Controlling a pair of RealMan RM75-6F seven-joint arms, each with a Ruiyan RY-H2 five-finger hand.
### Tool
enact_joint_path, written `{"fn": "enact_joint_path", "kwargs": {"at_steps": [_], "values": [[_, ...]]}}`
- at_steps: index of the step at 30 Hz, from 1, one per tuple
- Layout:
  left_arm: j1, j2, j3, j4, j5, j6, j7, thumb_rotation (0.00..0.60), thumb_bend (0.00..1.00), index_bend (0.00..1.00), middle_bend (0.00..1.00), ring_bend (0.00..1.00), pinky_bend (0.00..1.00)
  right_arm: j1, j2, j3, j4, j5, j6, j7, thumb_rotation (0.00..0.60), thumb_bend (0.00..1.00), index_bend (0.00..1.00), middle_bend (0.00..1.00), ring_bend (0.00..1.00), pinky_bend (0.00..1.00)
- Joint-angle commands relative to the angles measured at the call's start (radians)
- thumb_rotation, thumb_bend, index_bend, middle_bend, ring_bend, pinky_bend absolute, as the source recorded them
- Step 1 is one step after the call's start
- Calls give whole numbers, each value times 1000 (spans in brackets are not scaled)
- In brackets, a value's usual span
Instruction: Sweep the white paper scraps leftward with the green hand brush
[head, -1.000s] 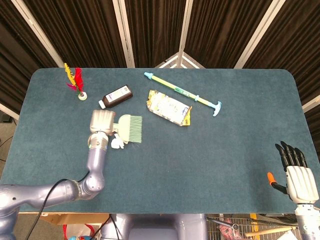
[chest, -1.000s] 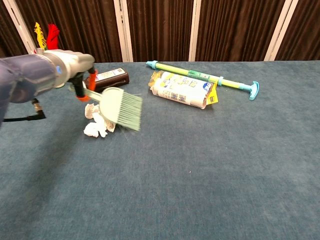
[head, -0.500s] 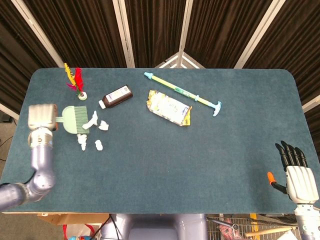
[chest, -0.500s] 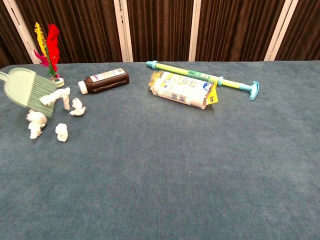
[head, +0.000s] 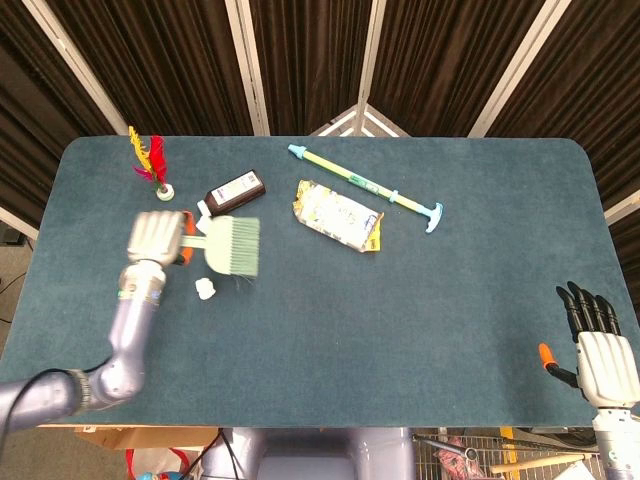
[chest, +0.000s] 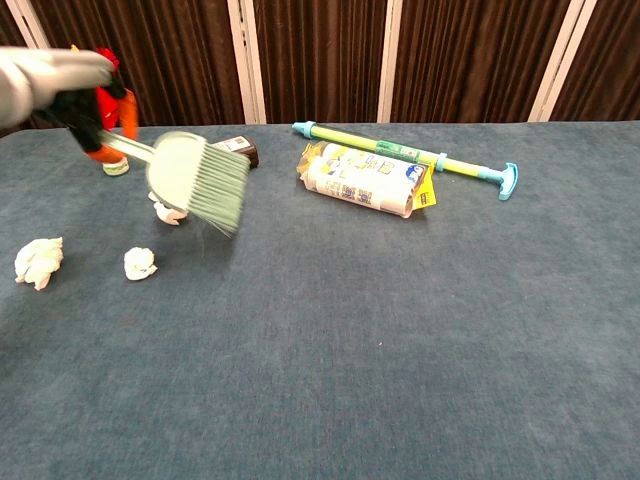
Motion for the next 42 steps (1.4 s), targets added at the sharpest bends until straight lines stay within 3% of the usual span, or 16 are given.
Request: {"fn": "enact_joint_path", "kwargs": {"at_steps": [1,6,19,24,32,37,42], "values": [[-52,-81,31,61,-29,15,40,600,794,792,1000,1000,1000,-1,2,0,0,2,0,4,600,375,0,0,0,0],[-58,-123,58,133,-63,26,50,600,794,792,1000,1000,1000,-5,6,-1,0,3,2,9,600,376,0,0,0,0],[40,34,115,167,-155,-10,23,600,794,795,1000,1000,1000,-8,6,-2,-9,1,5,1,600,375,0,0,0,0],[107,141,143,143,-149,-21,-29,600,794,795,1000,1000,1000,-10,4,-4,-11,-5,9,-6,600,376,0,0,0,0],[178,274,89,68,-48,-44,-228,600,794,795,1000,1000,1000,-8,-2,-3,-13,-12,14,-23,600,376,0,0,0,0],[150,266,64,14,-6,-45,-246,600,794,795,1000,1000,1000,-6,-5,0,-11,-9,11,-26,600,376,0,0,0,0],[82,185,78,-23,14,-44,-181,600,794,794,1000,1000,1000,-4,-3,2,-7,-1,5,-18,600,376,0,0,0,0]]}}
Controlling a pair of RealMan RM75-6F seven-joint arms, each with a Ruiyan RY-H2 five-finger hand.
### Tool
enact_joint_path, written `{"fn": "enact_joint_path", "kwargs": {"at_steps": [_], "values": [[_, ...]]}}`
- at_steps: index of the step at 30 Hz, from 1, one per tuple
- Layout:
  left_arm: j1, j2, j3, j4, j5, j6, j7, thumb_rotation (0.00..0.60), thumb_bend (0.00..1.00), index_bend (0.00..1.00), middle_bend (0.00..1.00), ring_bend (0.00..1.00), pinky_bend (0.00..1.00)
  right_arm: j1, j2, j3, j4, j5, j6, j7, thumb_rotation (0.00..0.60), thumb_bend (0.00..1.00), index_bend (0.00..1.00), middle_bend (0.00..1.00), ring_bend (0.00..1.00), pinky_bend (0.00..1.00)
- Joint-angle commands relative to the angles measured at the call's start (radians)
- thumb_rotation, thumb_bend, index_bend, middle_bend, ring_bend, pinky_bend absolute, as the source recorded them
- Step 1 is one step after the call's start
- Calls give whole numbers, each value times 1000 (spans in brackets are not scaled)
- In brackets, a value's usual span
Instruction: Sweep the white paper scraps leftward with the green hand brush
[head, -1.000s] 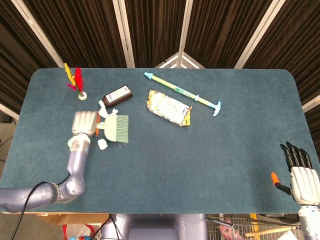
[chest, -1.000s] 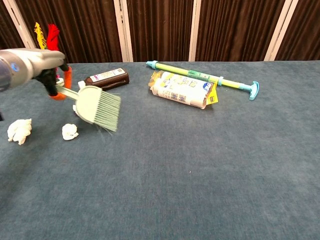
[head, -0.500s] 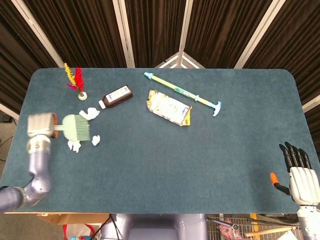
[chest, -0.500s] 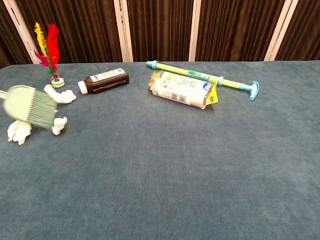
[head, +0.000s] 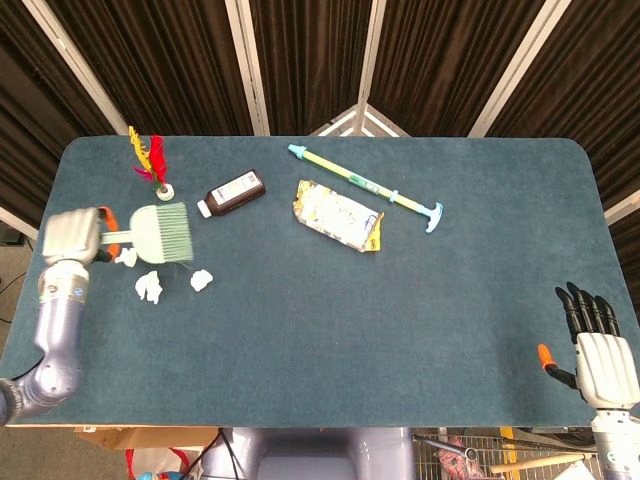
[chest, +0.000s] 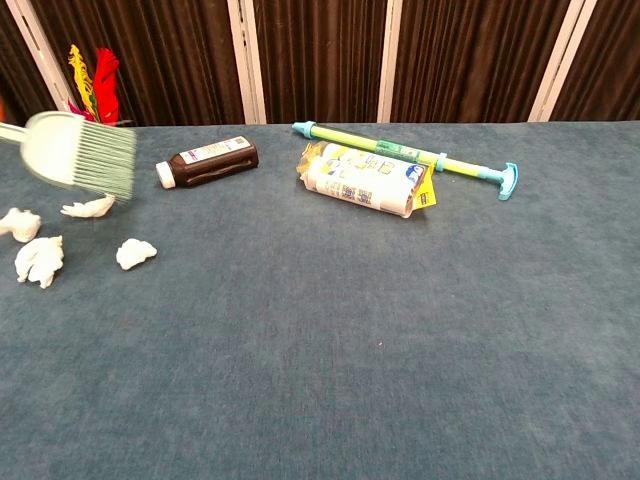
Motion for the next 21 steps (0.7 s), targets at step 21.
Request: {"fn": "enact_joint_path", "kwargs": {"at_steps": [21], "values": [[-66,-105,181,10,-5,36,210,600,794,795,1000,1000,1000,-3,7,0,-1,2,0,13,600,376,0,0,0,0]]}}
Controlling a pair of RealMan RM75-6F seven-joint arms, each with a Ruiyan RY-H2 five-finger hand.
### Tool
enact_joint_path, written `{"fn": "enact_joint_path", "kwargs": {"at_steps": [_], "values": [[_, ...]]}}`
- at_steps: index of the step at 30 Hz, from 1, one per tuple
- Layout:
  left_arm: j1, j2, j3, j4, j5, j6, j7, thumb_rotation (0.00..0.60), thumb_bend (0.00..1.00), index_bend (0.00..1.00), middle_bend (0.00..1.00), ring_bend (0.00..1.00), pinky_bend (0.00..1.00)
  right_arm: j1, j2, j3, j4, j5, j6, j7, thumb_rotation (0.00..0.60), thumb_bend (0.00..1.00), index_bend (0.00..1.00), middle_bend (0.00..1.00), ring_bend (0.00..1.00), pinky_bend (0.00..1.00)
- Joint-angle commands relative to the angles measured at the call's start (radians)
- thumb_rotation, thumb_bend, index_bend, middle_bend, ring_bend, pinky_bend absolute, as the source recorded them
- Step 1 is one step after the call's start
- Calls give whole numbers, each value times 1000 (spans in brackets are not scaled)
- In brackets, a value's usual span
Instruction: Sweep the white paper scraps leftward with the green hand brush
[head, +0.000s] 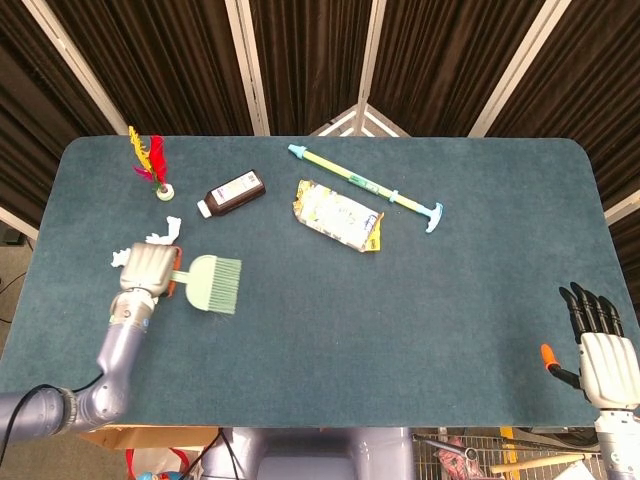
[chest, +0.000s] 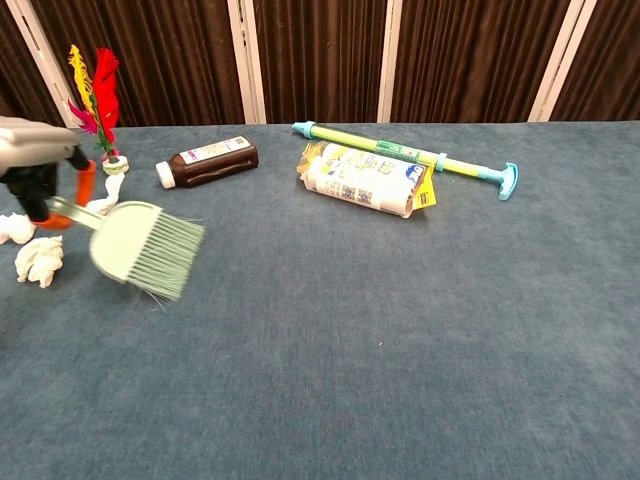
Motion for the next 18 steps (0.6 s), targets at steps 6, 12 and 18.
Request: {"fn": "enact_joint_path", "kwargs": {"at_steps": [6,12,18], "values": [[74,136,51,94,-40,-35,-51,600,794,795,1000,1000,1000,1,-3,-1,-4,-2,-2,-10,600,376,0,0,0,0],[122,211,10,102,24,-43,-200,600,794,794,1000,1000,1000,1,-5,-3,-8,-9,2,-19,600,376,0,0,0,0],[168,291,-28,9,192,-60,-381,600,794,794,1000,1000,1000,-1,-6,-2,-7,-10,8,-24,600,376,0,0,0,0]]}}
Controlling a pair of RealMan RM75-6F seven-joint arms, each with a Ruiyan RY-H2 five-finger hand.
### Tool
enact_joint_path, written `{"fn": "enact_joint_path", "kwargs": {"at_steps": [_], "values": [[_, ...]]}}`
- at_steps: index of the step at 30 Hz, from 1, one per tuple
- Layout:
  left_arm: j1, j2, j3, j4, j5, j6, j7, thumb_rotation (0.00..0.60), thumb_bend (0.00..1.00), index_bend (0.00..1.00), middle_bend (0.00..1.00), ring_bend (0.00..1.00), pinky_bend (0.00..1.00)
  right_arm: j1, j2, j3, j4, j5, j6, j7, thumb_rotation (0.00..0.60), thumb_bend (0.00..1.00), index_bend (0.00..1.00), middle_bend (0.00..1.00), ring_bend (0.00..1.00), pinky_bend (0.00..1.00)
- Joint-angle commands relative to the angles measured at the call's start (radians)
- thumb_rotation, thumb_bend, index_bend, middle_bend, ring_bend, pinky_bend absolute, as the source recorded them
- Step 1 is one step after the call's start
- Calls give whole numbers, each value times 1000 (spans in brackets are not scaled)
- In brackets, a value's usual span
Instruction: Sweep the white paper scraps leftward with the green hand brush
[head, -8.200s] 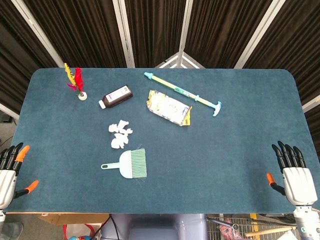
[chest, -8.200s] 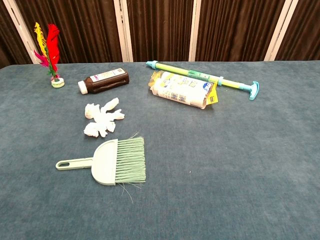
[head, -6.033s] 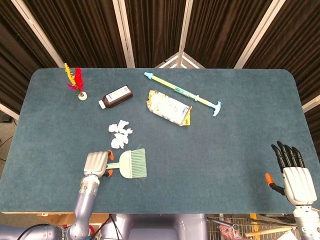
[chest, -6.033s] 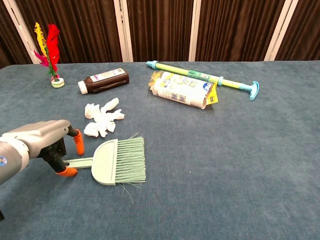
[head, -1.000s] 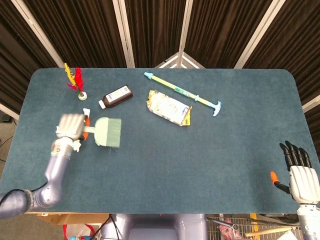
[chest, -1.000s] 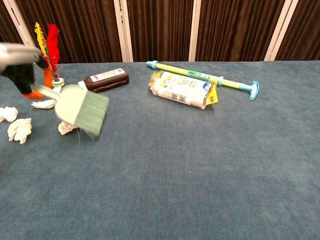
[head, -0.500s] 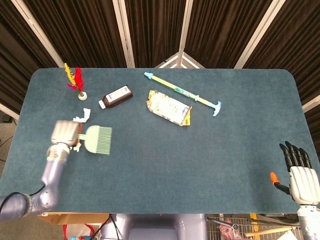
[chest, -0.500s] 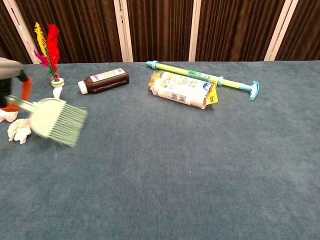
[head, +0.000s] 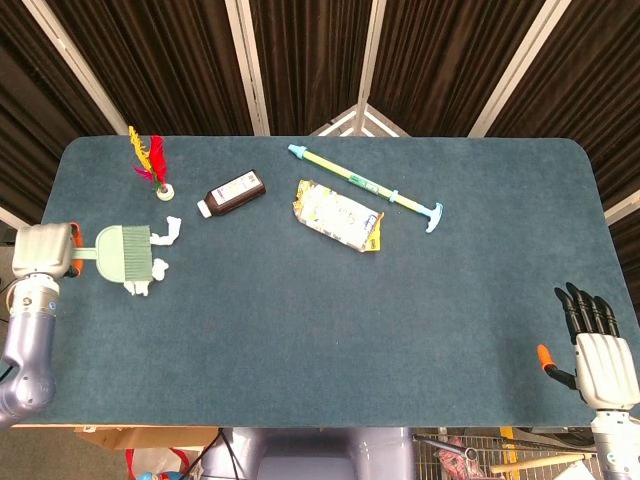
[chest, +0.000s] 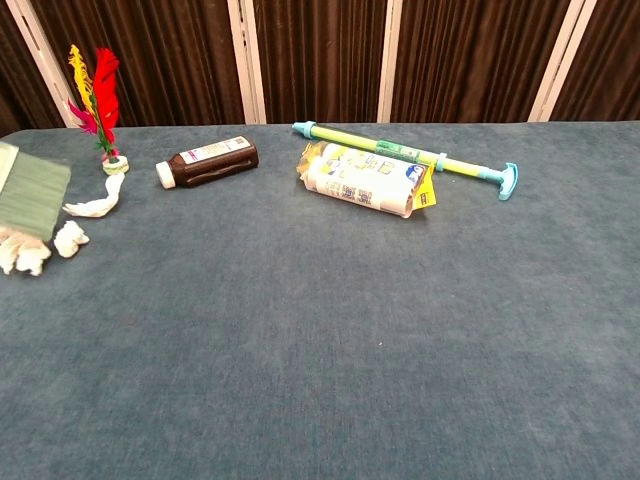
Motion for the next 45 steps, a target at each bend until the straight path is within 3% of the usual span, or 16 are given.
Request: {"fn": "enact_joint_path", "kwargs": {"at_steps": [1,4,12,18,20,26,29,32,34,37,39,40,43,45], "values": [[46,66,-29,-82,137,-11,-128,600,794,794,1000,1000,1000,-1,0,1,1,2,1,0,600,376,0,0,0,0],[88,79,-16,-199,267,34,-188,600,794,793,1000,1000,1000,-3,2,1,4,5,1,3,600,376,0,0,0,0],[132,52,15,-315,387,87,-209,600,788,790,1000,1000,1000,-2,0,-1,5,1,2,-4,600,376,0,0,0,0],[145,-110,68,-348,394,122,-107,600,725,749,1000,1000,1000,-7,1,-1,2,2,8,-10,600,376,0,0,0,0],[149,-140,74,-339,393,132,-89,600,652,699,1000,1000,1000,-8,2,-1,2,3,8,-8,600,376,0,0,0,0],[170,-200,120,-314,425,142,-52,600,221,427,986,998,1000,-10,5,-3,1,3,7,-6,600,376,0,0,0,0],[183,-182,138,-324,444,147,-49,600,44,276,853,923,958,-9,6,-3,0,2,6,-5,600,376,0,0,0,0],[199,-147,153,-342,469,155,-58,600,0,133,600,720,820,-9,6,-4,1,1,4,-4,600,376,0,0,0,0],[215,-118,166,-352,498,168,-75,600,0,29,377,532,645,-9,7,-4,0,1,4,-4,600,376,0,0,0,0],[255,-71,190,-352,580,211,-127,600,0,0,139,261,408,-7,8,-6,1,-1,0,-6,600,376,0,0,0,0],[324,-28,223,-312,723,320,-199,600,0,0,39,127,289,-5,8,-6,11,-16,8,-24,600,376,0,0,0,0],[393,-11,265,-242,858,437,-252,600,0,0,9,65,213,-4,5,-9,21,-32,15,-36,600,376,0,0,0,0],[455,-23,291,-134,959,531,-327,600,0,0,0,0,55,-5,1,-12,30,-43,21,-40,600,376,0,0,0,0],[492,-29,303,-83,982,567,-362,600,0,0,0,0,11,-4,-2,-12,35,-47,24,-42,600,376,0,0,0,0]]}}
